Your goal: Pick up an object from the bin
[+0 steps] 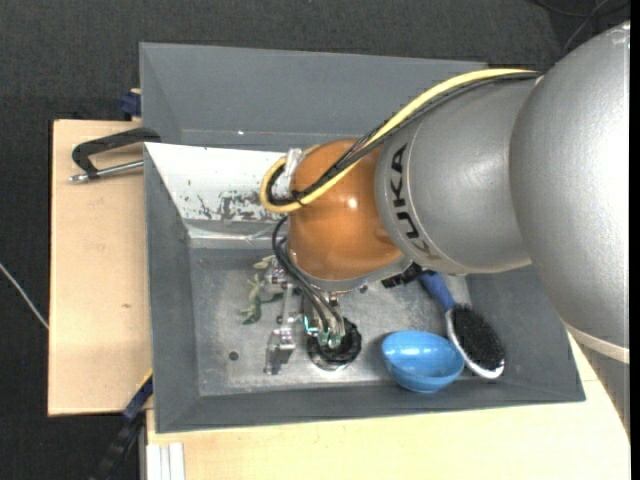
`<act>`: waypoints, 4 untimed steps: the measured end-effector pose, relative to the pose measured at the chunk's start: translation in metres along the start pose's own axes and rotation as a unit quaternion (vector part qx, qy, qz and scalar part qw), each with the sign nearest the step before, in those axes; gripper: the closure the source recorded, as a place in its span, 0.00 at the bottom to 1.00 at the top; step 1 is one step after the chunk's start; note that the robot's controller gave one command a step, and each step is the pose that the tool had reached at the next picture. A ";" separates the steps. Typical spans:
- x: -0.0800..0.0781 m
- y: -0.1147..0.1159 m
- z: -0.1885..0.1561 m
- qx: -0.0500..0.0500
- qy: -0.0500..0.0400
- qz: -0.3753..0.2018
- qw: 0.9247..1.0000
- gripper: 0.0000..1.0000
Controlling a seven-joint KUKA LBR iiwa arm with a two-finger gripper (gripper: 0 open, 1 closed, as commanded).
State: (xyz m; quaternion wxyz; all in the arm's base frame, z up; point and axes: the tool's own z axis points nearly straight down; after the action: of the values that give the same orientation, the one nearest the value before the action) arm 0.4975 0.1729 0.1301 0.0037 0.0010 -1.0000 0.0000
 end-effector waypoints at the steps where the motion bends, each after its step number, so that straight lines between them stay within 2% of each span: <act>1: -0.066 -0.027 0.041 -0.002 -0.016 -0.274 0.962 0.00; 2: -0.107 -0.081 0.053 -0.002 -0.015 -0.386 0.922 0.00; 3: -0.109 -0.034 0.053 0.001 -0.012 -0.323 0.946 0.00; 4: -0.105 -0.106 0.056 -0.001 -0.008 -0.271 0.963 0.00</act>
Offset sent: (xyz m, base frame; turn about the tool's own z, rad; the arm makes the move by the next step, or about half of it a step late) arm 0.0689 -0.0381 -0.0601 -0.5713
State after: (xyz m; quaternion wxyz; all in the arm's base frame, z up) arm 0.6026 0.0668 0.0736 -0.0049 0.2717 -0.9624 -0.0016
